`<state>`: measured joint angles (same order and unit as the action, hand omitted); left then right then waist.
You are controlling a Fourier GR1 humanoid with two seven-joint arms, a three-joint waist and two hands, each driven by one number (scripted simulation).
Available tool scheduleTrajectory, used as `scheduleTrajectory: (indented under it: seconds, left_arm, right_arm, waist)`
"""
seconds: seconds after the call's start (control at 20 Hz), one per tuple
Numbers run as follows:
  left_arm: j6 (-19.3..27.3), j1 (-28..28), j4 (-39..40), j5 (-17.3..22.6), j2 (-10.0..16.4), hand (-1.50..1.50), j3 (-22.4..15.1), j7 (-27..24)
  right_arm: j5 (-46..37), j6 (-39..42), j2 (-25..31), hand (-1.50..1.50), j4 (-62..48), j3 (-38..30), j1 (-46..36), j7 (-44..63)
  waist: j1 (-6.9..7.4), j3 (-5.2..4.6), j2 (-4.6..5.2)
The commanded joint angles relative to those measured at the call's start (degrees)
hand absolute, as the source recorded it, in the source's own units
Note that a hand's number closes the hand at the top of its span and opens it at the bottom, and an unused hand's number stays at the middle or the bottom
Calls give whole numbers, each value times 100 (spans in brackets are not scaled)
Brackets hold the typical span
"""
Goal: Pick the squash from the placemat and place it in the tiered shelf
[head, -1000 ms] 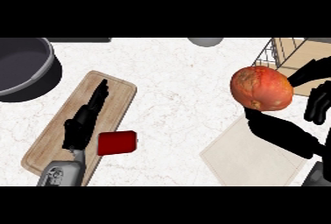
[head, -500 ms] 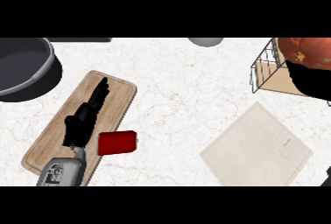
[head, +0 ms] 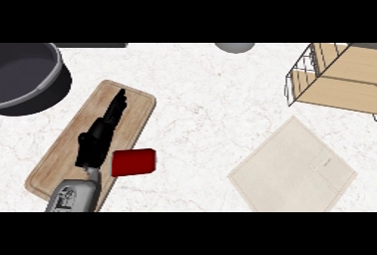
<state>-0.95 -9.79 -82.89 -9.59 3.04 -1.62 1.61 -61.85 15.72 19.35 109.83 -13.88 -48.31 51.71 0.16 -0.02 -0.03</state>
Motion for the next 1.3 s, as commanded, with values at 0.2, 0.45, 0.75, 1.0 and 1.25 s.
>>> scheduleTrajectory:
  seconds: [0.2, 0.45, 0.75, 1.0, 1.25]
  left_arm:
    - [-102, -261, 161, 70, 92, 0, 140, 92]
    - [89, -152, 219, -98, -89, 0, 2, -54]
    - [-367, -377, 208, 325, 307, 0, 392, 2]
    - [71, -140, -155, -73, -84, 0, -16, 203]
    - [-69, 135, -250, -18, 68, 0, 34, 20]
  right_arm:
    - [-124, -644, 670, 150, -1202, -54, -169, -845]
    - [-239, -1180, 712, 150, -1667, -106, 161, -1118]
    - [-244, -2129, 1142, 150, -3193, -135, -110, -2371]
    - [-225, -3083, 955, 150, -3856, -416, -231, -2409]
    - [1076, -3760, 763, 150, -3936, -1030, -207, -3348]
  waist:
    - [10, -1, 18]
    - [-1, 0, 11]
    - [73, 2, 40]
    - [70, 3, 25]
    - [76, 6, 23]
